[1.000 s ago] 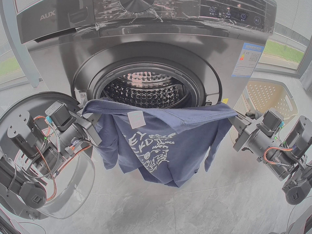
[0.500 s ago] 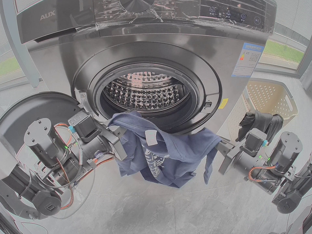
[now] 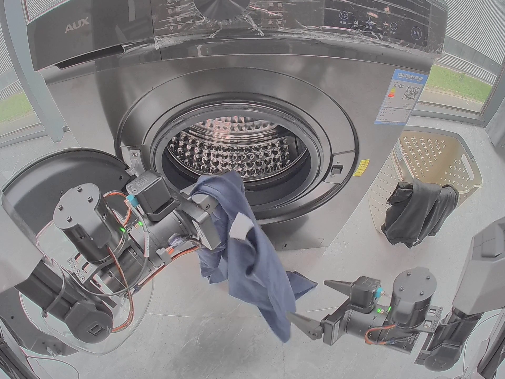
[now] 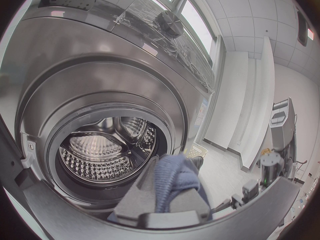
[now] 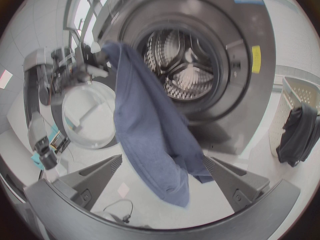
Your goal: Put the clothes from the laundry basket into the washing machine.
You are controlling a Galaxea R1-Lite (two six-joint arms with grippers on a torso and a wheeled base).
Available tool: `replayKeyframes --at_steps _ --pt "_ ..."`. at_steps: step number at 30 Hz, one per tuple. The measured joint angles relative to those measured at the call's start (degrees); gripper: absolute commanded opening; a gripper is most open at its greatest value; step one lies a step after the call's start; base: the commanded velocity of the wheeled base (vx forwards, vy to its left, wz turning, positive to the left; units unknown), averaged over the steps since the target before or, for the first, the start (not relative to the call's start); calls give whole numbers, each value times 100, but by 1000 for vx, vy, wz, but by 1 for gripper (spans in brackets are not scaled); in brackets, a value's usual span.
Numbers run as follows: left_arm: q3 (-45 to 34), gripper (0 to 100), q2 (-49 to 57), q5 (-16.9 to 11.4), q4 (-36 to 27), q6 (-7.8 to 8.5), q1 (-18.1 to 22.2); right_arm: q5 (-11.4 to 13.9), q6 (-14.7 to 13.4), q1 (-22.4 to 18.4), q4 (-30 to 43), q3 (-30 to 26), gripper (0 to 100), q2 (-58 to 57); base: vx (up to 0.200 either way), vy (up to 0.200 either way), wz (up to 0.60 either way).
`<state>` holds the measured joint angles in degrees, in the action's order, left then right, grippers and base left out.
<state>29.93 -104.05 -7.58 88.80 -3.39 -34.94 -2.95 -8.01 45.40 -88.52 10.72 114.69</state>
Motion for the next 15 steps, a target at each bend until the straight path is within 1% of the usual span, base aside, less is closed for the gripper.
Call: replayKeyframes --at_steps 3,7,11,15 --pt "68 0 30 1 0 2 -1 -2 -11 115 2 -105 100 354 0 0 0" --pt "111 0 140 1 5 -5 -10 -11 -9 221 -2 35 100 629 0 0 0" --pt "127 0 239 -2 2 -9 -30 -17 5 241 2 430 100 786 0 0 0" --pt "118 0 324 -21 5 -9 -76 -22 38 178 0 1006 100 918 0 0 0"
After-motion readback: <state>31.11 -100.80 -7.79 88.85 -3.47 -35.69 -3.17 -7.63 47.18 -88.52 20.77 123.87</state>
